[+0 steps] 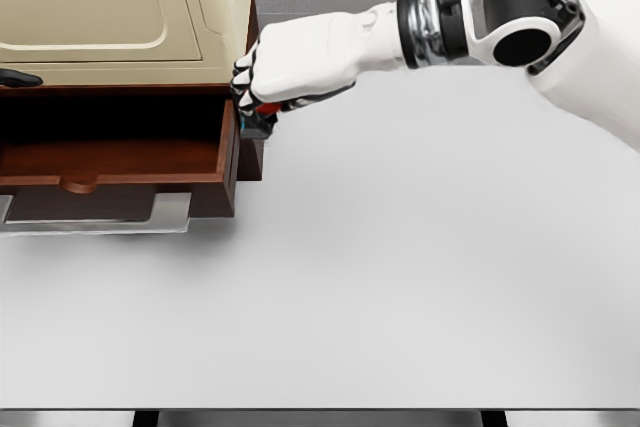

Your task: Open the cabinet drawer with left arm, and place a switch into the drawer with right arm

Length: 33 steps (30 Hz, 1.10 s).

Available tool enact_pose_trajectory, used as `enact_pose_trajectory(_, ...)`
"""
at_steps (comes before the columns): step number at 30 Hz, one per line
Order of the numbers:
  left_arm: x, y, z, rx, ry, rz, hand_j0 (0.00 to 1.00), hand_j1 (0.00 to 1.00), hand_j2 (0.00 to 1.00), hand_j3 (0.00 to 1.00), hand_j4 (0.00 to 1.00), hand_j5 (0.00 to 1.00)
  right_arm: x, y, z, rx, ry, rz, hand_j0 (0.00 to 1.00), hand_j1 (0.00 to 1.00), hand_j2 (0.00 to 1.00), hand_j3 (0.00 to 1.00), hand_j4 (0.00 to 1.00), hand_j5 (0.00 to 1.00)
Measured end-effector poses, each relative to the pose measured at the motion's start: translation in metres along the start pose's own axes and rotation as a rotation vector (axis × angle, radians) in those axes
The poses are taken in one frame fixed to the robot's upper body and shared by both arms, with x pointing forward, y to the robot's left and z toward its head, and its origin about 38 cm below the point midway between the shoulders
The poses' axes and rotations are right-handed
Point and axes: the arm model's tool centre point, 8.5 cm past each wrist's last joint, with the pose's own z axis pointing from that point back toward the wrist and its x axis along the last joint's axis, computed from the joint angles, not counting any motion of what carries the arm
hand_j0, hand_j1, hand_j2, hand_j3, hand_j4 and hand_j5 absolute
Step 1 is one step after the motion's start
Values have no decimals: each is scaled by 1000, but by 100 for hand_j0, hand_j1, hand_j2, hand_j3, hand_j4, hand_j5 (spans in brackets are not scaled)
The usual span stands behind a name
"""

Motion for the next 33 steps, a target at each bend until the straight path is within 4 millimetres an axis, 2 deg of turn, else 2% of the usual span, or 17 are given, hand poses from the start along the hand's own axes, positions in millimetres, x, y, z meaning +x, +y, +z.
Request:
enact_pose_trajectory(4, 0, -1, -2, 1, -6, 3, 100, 100, 100, 100, 100, 100, 2, -13, -4, -8, -13, 24, 38, 38, 38, 38, 38, 38)
enact_pose_trajectory(11, 0, -1, -3, 3, -10, 3, 100, 100, 100, 100, 100, 100, 15, -37, -28, -21, -83, 59, 38, 38, 38, 38, 38, 38)
enact_pose_trajectory(14, 0, -1, -3, 3, -11, 4, 100, 100, 100, 100, 100, 100, 18, -46, -44, -26, -110, 63, 38, 38, 38, 38, 38, 38)
enact_pose_trajectory(21, 0, -1, -5, 5, -17, 5, 100, 100, 100, 100, 100, 100, 3, -42, -96, 6, -116, -15, 40, 40, 40, 40, 40, 40)
enact_pose_trajectory(25, 0, -1, -5, 6, -20, 6, 100, 100, 100, 100, 100, 100, -1, -39, -117, 25, -114, -39, 53, 53, 53, 53, 53, 53)
enact_pose_trajectory(26, 0, -1, -6, 7, -21, 6, 100, 100, 100, 100, 100, 100, -2, -39, -121, 27, -112, -46, 63, 63, 63, 63, 63, 63)
enact_pose_trajectory(27, 0, -1, -6, 7, -21, 7, 100, 100, 100, 100, 100, 100, -5, -41, -124, 30, -104, -52, 100, 100, 100, 100, 100, 100)
enact_pose_trajectory(33, 0, -1, -6, 8, -24, 7, 100, 100, 100, 100, 100, 100, -16, -44, -131, 42, -64, -57, 100, 100, 100, 100, 100, 100)
